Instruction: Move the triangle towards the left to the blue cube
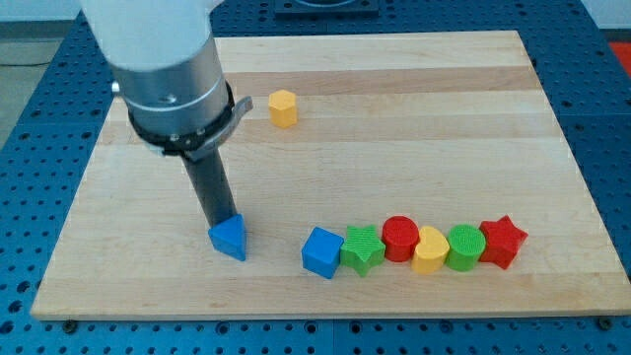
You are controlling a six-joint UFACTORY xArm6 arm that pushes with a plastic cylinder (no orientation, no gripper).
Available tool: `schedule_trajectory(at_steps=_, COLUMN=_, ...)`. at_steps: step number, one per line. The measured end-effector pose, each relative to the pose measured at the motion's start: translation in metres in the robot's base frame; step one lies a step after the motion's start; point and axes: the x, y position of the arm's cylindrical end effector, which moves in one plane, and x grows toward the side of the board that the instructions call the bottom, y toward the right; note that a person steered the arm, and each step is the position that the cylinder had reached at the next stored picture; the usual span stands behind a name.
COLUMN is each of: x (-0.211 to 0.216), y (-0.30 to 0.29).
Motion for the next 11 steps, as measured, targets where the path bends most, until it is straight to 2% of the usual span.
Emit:
schedule_trajectory(at_steps=5, x=0.065, y=-0.01)
schedule_trajectory(at_steps=11, x=0.05, y=0.038)
